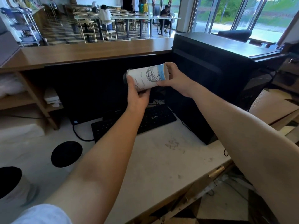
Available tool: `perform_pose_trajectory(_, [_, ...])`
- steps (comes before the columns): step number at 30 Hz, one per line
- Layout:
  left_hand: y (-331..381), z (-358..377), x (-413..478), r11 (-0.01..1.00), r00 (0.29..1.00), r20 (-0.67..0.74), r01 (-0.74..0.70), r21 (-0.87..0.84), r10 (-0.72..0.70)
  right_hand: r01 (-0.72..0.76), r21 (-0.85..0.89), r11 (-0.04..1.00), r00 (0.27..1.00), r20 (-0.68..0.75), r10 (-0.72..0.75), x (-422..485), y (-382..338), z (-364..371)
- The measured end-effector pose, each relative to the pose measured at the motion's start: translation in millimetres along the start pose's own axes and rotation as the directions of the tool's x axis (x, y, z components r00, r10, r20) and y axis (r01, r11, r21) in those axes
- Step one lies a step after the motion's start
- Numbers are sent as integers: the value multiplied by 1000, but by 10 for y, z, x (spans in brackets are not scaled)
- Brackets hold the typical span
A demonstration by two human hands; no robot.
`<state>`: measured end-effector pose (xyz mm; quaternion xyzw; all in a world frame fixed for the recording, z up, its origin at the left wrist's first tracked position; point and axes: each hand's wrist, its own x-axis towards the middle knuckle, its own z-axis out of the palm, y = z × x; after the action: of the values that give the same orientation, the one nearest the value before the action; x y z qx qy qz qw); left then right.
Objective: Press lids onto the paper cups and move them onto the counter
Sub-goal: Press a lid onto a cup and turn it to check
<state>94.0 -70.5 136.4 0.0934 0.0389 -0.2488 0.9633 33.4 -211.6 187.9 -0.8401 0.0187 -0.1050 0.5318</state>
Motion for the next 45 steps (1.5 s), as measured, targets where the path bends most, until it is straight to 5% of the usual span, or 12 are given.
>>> perform_pose_trajectory(6, [209, 211, 26, 927, 991, 104, -117, 357, 86, -21, -162, 987, 1000, 2, 22, 20, 158, -32])
perform_pose_trajectory(11, [365, 319, 48, 793, 978, 161, -203, 574, 134, -79, -281, 957, 970, 198, 138, 93, 124, -72])
perform_pose_trajectory(15, [450, 409, 38, 586, 950, 289, -301, 752, 116, -71, -271, 960, 949, 279, 149, 146, -67, -48])
perform_pose_trajectory(20, [533, 531, -2, 330, 909, 411, -367, 870, -71, -14, -134, 991, 957, 284, 51, 219, -339, -28])
perform_pose_trajectory(28, [614, 718, -51, 178, 879, 442, -413, 893, -180, -3, 53, 999, 983, 182, -7, 209, -350, 33])
perform_pose_trajectory(33, [613, 822, -75, 173, 861, 451, -419, 891, -235, 11, 141, 990, 998, 64, -20, 212, -330, 35])
perform_pose_trajectory(38, [542, 735, 7, 225, 928, 325, -282, 933, -182, 38, 156, 987, 999, -19, -36, 201, -299, -1])
perform_pose_trajectory(45, [359, 467, 12, 129, 955, 248, -229, 965, -161, 0, 108, 994, 1000, -23, 2, 96, 4, 18])
